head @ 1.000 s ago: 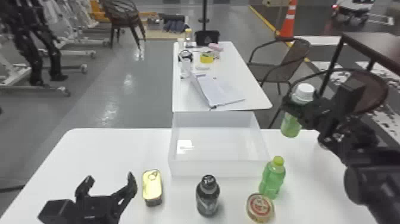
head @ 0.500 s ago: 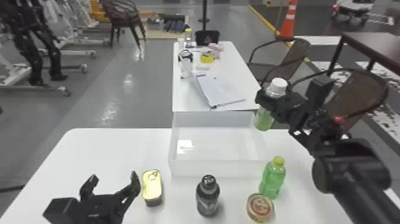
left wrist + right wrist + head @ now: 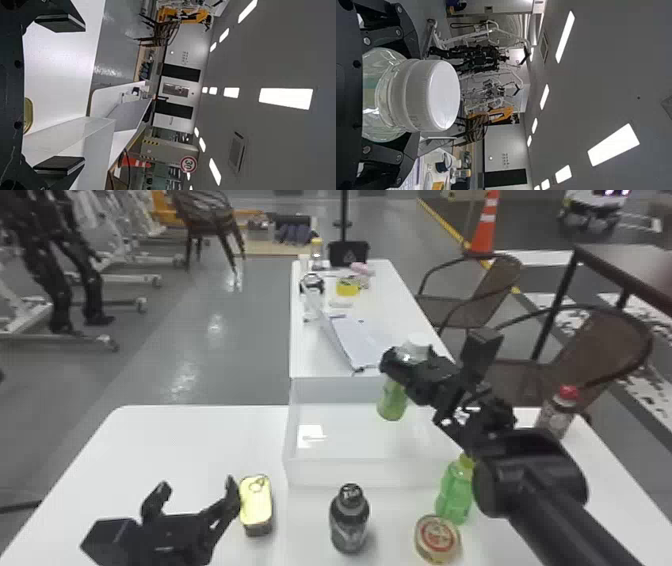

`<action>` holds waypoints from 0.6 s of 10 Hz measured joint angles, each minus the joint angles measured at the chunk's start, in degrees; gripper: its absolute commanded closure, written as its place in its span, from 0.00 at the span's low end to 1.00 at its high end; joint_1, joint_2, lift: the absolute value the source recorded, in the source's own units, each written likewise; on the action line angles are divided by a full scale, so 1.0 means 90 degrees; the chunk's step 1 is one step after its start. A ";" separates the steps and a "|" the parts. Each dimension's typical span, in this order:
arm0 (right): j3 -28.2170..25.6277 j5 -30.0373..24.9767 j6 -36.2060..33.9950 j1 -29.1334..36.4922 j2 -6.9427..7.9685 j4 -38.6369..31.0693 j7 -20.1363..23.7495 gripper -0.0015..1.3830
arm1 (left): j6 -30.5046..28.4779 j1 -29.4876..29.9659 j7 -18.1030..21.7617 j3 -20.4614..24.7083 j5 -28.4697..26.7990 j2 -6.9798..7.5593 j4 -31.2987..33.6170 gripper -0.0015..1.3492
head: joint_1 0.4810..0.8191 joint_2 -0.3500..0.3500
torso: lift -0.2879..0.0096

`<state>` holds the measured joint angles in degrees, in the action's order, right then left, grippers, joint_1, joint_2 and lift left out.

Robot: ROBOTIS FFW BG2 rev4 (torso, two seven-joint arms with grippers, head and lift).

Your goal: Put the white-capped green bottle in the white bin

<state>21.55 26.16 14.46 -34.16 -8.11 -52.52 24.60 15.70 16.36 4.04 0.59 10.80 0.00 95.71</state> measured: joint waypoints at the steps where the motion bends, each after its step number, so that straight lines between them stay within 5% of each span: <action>1: 0.0208 0.0129 0.0029 -0.0054 0.0044 0.0155 -0.0006 0.66 | 0.0000 -0.0019 0.0000 -0.0024 0.0009 0.0000 -0.0016 0.09 | 0.20 0.50 | 0.63; 5: 0.0701 0.0333 0.0082 -0.0149 0.0120 0.0652 -0.0039 0.63 | 0.0007 -0.0073 0.0000 -0.0068 0.0045 0.0000 -0.0052 0.09 | 0.20 0.50 | 0.63; 6: 0.0752 0.0343 0.0083 -0.0162 0.0124 0.0689 -0.0039 0.40 | 0.0012 -0.0085 0.0000 -0.0075 0.0052 0.0000 -0.0063 0.09 | 0.20 0.50 | 0.63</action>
<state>28.32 29.25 15.21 -35.62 -7.00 -46.32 24.25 15.81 15.59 4.04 -0.08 11.26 0.00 95.15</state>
